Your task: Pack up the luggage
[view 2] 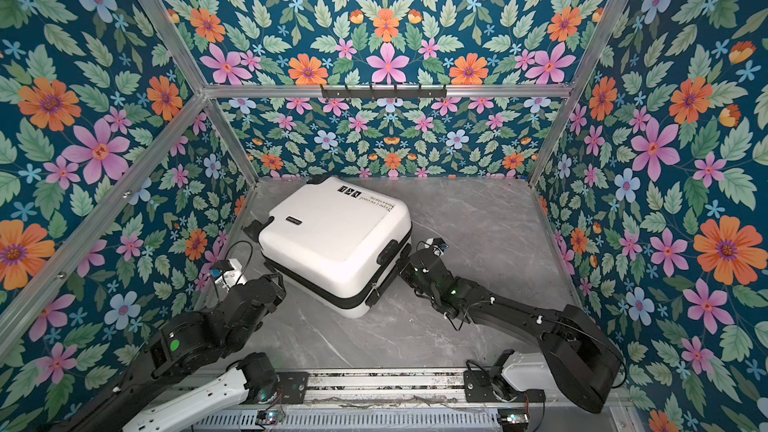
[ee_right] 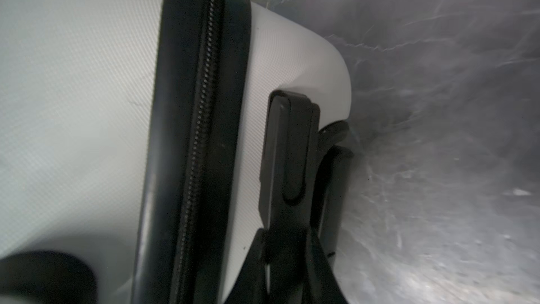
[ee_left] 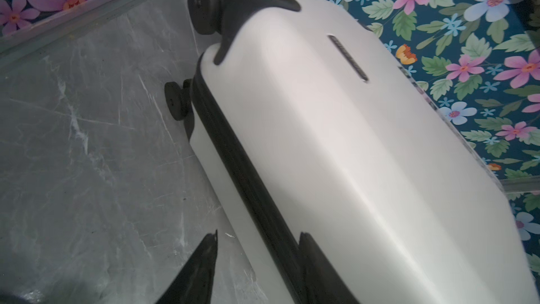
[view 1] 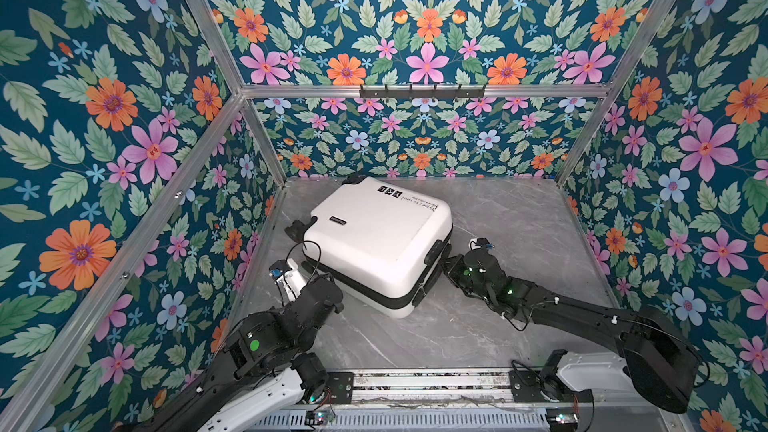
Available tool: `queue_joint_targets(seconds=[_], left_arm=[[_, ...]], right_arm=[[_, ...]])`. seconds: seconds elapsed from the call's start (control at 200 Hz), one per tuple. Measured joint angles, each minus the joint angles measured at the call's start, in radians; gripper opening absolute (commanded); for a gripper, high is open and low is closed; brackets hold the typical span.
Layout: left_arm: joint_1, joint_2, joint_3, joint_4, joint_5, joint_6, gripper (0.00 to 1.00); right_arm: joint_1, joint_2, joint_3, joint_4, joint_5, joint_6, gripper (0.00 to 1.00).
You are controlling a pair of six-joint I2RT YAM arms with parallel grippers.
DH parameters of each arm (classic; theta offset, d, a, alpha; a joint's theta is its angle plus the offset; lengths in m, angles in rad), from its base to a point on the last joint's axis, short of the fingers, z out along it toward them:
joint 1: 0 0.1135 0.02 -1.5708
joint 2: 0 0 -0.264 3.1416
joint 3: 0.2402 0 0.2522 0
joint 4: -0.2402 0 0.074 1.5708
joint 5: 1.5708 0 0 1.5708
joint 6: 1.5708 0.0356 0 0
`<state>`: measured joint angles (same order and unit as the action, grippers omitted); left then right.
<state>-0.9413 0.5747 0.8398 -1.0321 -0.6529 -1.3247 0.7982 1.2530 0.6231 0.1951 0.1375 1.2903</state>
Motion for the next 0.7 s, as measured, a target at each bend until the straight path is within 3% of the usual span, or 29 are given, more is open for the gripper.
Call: queue_joint_targets(seconds=[0.375,0.455,0.59,0.7], left_arm=[[0.051,0.102,-0.146,0.192,0.026,-0.047,0.53],[0.124,0.118,-0.181,0.262,0.074,-0.014,0.5],[0.332,0.202,-0.216,0.389,0.22,0.087,0.46],[0.397,0.33,-0.181,0.518,0.286,0.172,0.47]], right_arm=[[-0.005,-0.154,-0.229,-0.018,0.045,0.027,0.0],[-0.004,-0.177,-0.265,-0.018,0.04,0.03,0.0],[-0.005,-0.229,-0.31,-0.028,0.026,0.036,0.0],[-0.004,-0.272,-0.334,-0.042,0.015,0.043,0.0]])
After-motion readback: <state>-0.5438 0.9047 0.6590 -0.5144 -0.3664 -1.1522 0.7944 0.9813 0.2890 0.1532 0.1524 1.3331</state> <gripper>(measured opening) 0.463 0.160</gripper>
